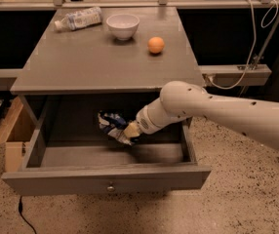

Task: Place blue chip bag into top drawer

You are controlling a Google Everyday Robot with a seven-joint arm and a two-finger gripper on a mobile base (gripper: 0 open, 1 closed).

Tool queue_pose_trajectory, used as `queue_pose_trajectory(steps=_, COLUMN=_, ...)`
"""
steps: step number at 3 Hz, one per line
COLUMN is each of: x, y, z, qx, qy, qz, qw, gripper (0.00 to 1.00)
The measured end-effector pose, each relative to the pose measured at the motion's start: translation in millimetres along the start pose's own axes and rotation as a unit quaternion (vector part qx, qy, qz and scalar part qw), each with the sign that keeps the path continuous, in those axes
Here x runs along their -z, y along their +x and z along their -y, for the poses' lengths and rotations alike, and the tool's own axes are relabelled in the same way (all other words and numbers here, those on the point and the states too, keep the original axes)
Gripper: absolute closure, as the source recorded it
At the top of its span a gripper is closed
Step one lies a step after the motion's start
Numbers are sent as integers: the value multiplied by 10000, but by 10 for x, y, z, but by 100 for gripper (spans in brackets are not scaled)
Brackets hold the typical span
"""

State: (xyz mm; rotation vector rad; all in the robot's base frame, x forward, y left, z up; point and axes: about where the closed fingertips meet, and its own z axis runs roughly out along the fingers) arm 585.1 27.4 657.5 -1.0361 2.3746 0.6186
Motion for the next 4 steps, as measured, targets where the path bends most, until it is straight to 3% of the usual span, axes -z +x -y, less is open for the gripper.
queue_pose_trajectory(steps=1, x=12, y=62, z=70, qx=-153, qy=29, qz=144, qw=9998, gripper=11)
queue_pose_trajectory(steps=2, x=196, y=82, z=90, qx=-222, qy=69, qz=484, qw=9986, gripper=0)
queue_pose_trajectory(steps=4, x=1024, y=115, z=190, qx=-267, qy=662, qz=928, qw=9931, gripper=0)
